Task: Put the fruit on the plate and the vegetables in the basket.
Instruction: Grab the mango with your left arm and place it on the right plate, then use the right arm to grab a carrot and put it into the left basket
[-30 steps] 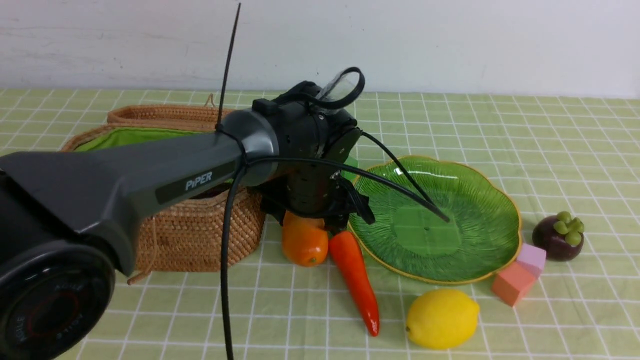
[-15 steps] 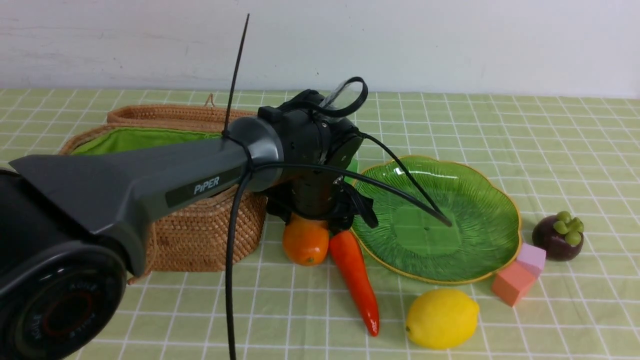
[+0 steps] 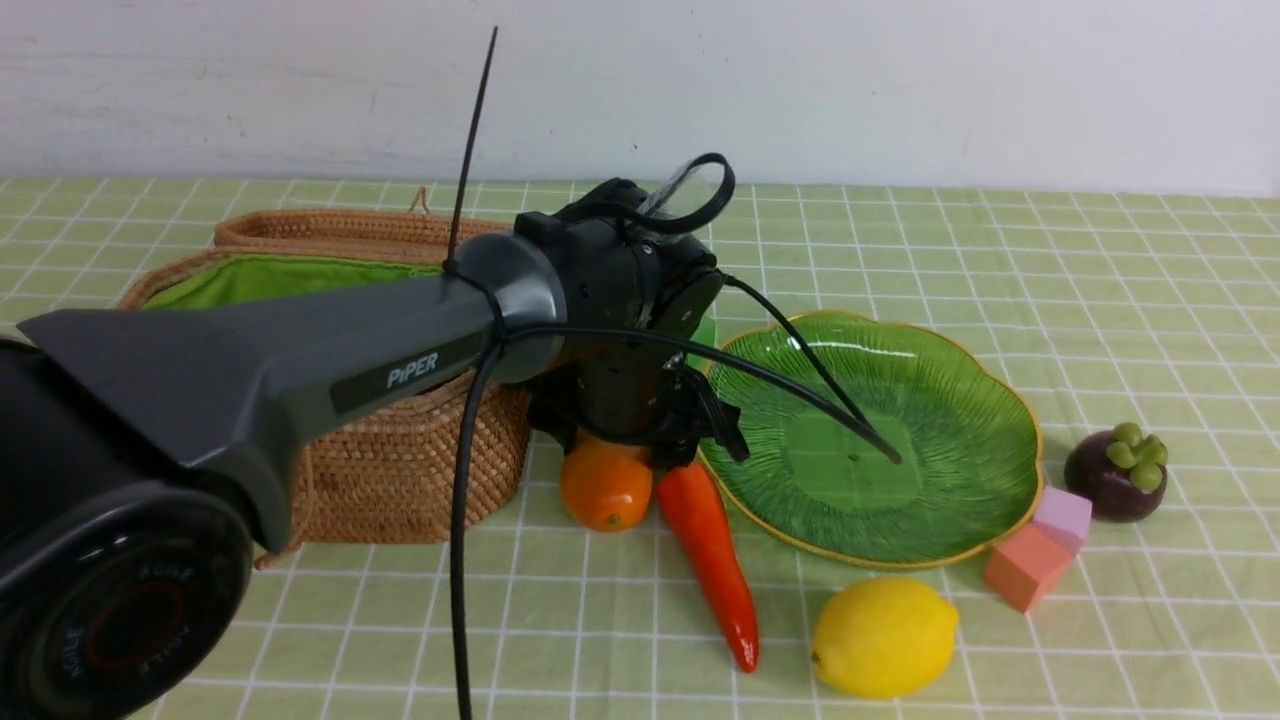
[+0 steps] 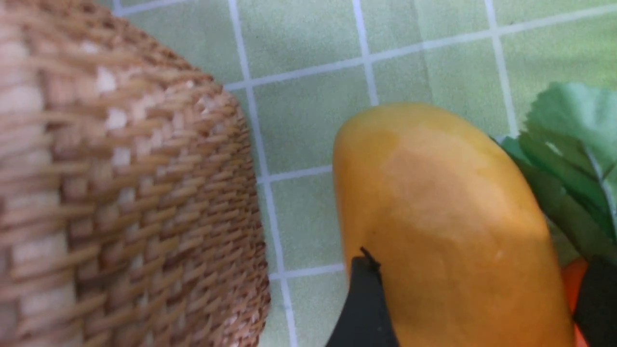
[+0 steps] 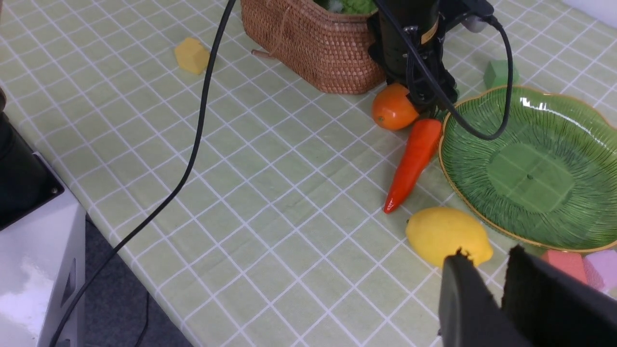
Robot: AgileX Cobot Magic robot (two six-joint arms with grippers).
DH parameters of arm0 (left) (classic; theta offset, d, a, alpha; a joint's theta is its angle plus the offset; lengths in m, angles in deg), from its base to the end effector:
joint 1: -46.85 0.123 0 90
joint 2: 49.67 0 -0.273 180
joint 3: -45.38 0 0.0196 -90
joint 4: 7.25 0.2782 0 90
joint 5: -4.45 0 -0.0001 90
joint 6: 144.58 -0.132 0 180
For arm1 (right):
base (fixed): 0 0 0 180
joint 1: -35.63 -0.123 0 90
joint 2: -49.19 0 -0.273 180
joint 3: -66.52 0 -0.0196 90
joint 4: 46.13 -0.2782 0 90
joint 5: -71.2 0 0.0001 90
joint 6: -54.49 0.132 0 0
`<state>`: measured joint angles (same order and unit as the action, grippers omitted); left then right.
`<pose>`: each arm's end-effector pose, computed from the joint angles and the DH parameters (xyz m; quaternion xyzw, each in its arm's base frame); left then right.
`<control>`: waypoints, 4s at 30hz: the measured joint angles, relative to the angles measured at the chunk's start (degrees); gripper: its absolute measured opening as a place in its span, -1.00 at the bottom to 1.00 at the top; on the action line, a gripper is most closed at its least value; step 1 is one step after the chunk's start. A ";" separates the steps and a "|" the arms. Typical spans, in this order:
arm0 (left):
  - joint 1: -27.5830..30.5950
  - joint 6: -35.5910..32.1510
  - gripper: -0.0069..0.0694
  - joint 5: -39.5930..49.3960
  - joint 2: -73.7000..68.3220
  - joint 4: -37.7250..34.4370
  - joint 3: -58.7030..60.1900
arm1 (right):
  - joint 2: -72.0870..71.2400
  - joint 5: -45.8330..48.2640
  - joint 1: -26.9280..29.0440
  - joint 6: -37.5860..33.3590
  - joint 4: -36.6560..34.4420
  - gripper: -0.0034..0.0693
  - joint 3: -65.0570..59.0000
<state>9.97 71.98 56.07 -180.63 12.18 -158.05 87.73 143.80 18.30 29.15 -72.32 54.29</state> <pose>0.4197 -0.2718 0.1463 0.0818 0.9692 0.0128 0.2321 0.0709 0.0804 0.4216 -0.3519 0.7831 0.1897 0.4764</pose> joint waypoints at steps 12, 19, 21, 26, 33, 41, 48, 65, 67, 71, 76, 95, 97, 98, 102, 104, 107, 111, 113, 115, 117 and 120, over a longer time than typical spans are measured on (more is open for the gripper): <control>0.00 -4.80 0.37 8.72 0.00 -4.79 -7.11 | 0.00 0.00 0.00 0.00 0.00 -0.52 0.00; 0.74 -6.39 0.63 8.16 0.00 -5.41 -7.32 | 0.00 0.00 0.00 -0.05 -0.06 -0.51 0.00; 1.36 -6.58 0.73 6.83 -0.13 -5.47 -7.32 | 0.00 0.00 0.00 -0.05 -0.06 -0.51 0.00; 1.80 -7.92 0.78 6.18 -1.81 -6.15 -7.37 | 0.00 0.00 0.00 -0.05 -0.06 -0.51 0.00; 1.73 -8.04 0.78 8.08 -4.86 -6.32 -7.49 | 0.00 0.00 0.00 -0.05 -0.06 -0.51 0.00; 1.73 -8.04 0.69 8.16 -5.21 -6.32 -7.54 | 0.00 0.00 0.00 -0.05 -0.06 -0.51 0.00; 1.73 -8.04 0.65 9.63 -5.26 -6.44 -7.83 | 0.00 0.00 0.00 -0.05 -0.06 -0.51 0.00; 1.68 -10.28 0.65 19.06 -5.37 -11.81 -25.84 | 0.00 0.00 0.00 0.34 4.89 -0.49 0.00; 1.68 -11.69 0.65 19.18 -5.37 -14.38 -27.95 | 0.00 0.00 0.00 1.57 6.58 -0.49 0.00; 0.82 -19.91 0.65 19.02 -5.37 -20.32 -29.84 | 0.00 -1.47 0.00 5.88 11.72 -0.47 0.00; -2.25 -29.80 0.65 11.90 -6.09 -25.03 -29.98 | 0.00 -2.72 0.00 8.87 14.54 -0.46 0.00; -4.24 -36.16 0.92 -0.50 -12.27 -29.72 -29.98 | 0.00 -2.43 0.00 10.29 14.11 -0.43 0.00; -4.17 -36.16 0.88 0.43 -11.91 -29.72 -29.98 | 0.00 -2.43 0.00 10.29 14.11 -0.42 0.00; -4.10 -36.16 0.86 0.88 -11.66 -29.72 -29.98 | 0.00 -2.43 0.00 10.29 14.11 -0.42 0.00; -4.04 -36.16 0.60 3.79 -8.46 -29.72 -29.98 | 0.00 -2.43 0.00 10.29 14.11 -0.41 0.00; -4.04 -36.16 0.42 5.45 -6.35 -29.72 -29.98 | 0.00 -2.37 0.00 10.29 14.11 -0.41 0.00; -4.04 -35.65 -0.05 9.68 -1.52 -29.72 -29.98 | 0.00 -2.17 0.00 10.29 14.11 -0.41 0.00; -4.04 -34.82 -0.75 16.20 5.55 -29.72 -29.98 | 0.00 -2.04 0.00 10.29 14.04 -0.41 0.00; -4.04 -34.75 -0.85 17.55 9.02 -29.72 -29.86 | 0.00 -2.04 0.00 10.29 13.78 -0.41 0.00; -4.04 -34.42 -0.85 18.21 11.98 -29.72 -28.73 | 0.00 -2.04 0.00 10.30 13.60 -0.41 0.00; -4.04 -33.32 -0.85 19.27 15.61 -29.54 -26.50 | 0.00 -2.04 0.00 10.30 12.96 -0.41 0.00; -4.09 -32.27 -0.85 19.27 20.20 -28.21 -22.26 | 0.00 -2.04 0.00 10.30 11.49 -0.41 0.00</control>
<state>5.88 39.71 75.34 -160.43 -16.02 -180.31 87.73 141.76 18.30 39.45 -60.84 54.29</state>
